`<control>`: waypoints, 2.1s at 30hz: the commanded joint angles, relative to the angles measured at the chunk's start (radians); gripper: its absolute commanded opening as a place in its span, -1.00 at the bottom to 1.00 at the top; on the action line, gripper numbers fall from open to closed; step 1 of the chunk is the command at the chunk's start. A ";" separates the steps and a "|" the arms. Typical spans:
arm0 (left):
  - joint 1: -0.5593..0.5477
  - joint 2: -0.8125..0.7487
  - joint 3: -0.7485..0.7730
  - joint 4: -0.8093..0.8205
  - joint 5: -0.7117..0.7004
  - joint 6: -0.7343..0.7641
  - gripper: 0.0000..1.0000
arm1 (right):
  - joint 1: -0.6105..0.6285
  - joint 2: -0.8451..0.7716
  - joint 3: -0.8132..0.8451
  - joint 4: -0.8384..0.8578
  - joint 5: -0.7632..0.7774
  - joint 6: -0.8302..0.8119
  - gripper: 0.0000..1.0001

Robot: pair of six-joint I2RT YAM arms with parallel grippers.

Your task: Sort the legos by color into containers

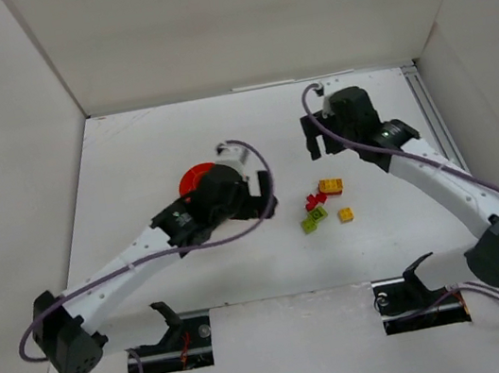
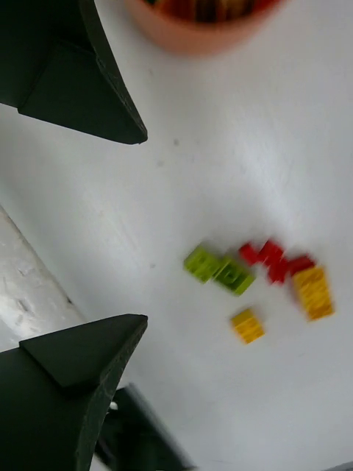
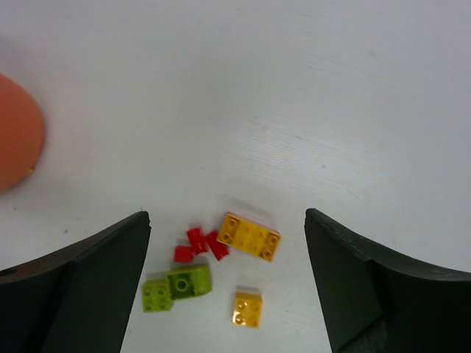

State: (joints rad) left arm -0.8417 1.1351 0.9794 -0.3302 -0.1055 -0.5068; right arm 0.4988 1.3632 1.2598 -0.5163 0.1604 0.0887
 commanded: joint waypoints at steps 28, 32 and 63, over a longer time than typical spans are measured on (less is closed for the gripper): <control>-0.212 0.666 0.117 0.408 0.233 0.547 0.60 | -0.448 -0.314 -0.172 -0.165 -0.099 -0.009 0.87; -0.212 0.716 0.159 0.358 0.262 0.556 0.41 | -0.457 -0.305 -0.163 -0.165 -0.099 -0.018 0.87; -0.104 0.108 -0.114 0.459 -0.114 0.367 -0.63 | -0.457 -0.343 -0.181 -0.145 -0.151 -0.037 0.83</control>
State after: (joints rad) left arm -1.0039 1.3304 0.9211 0.1059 -0.0864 -0.0910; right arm 0.0467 1.0435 1.0664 -0.6956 0.0471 0.0593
